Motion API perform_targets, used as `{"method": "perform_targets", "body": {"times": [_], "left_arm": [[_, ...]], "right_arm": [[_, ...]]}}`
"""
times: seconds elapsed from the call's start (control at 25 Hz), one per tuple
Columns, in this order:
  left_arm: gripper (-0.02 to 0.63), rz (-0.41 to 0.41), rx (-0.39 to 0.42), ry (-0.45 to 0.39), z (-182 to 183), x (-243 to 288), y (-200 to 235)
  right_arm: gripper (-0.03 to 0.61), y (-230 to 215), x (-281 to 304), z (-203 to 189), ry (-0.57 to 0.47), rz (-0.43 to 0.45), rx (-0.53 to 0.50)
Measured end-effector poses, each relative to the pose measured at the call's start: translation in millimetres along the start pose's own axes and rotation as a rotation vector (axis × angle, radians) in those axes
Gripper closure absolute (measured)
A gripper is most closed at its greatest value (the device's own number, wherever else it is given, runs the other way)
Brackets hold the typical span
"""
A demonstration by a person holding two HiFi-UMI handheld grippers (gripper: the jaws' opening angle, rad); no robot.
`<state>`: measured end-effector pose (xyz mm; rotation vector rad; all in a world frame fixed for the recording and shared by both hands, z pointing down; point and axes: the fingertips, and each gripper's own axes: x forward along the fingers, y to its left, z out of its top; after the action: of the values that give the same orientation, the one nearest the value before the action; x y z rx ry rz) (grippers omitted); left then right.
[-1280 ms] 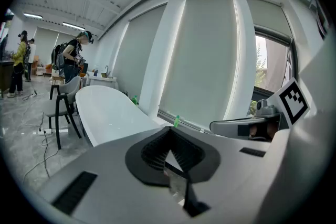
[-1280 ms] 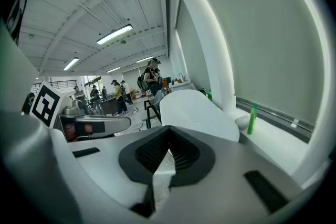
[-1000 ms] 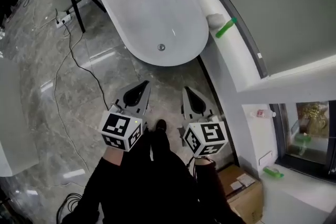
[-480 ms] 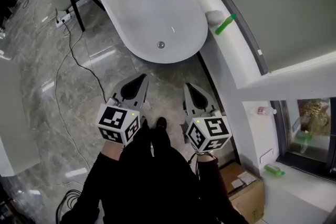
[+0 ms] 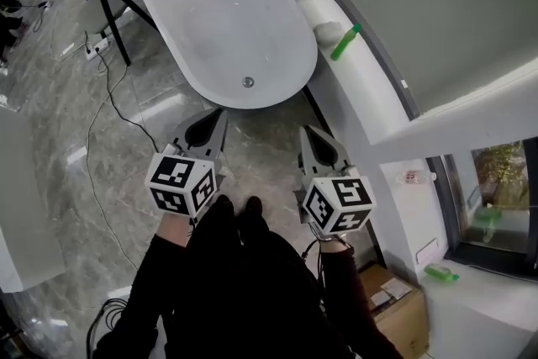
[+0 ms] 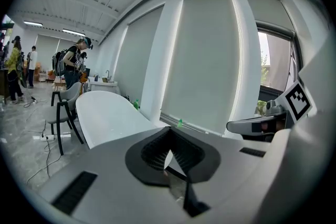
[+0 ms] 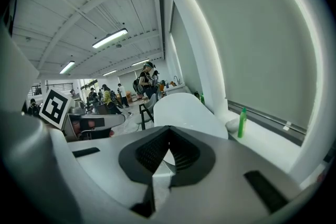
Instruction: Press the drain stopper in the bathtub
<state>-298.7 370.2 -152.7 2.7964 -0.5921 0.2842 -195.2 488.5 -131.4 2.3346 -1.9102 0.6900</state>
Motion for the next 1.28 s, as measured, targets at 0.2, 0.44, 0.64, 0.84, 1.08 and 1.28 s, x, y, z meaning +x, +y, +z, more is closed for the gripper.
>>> {"method": "perform_targets", "body": {"times": [0.2, 0.44, 0.64, 0.84, 1.08, 1.28], "left_arm": [[0.609, 0.008, -0.007, 0.019, -2, 8, -5], [0.609, 0.012, 0.020, 0.033, 4, 21, -8], [0.609, 0.020, 0.017, 0.045, 3, 31, -9], [0.609, 0.027, 0.009, 0.060, 3, 45, -4], [0.609, 0.008, 0.001, 0.084, 1, 65, 6], [0.609, -0.012, -0.019, 0.104, -3, 89, 24]], "right_arm": [[0.577, -7, -1, 0, 0.007, 0.005, 0.011], [0.577, -11, 8, 6, 0.007, 0.020, 0.005], [0.577, -17, 19, 8, 0.017, 0.023, -0.012], [0.577, -27, 31, 14, 0.023, 0.012, -0.023], [0.577, -37, 47, 14, 0.042, -0.014, -0.019], [0.577, -40, 75, 13, 0.068, -0.024, -0.020]]}}
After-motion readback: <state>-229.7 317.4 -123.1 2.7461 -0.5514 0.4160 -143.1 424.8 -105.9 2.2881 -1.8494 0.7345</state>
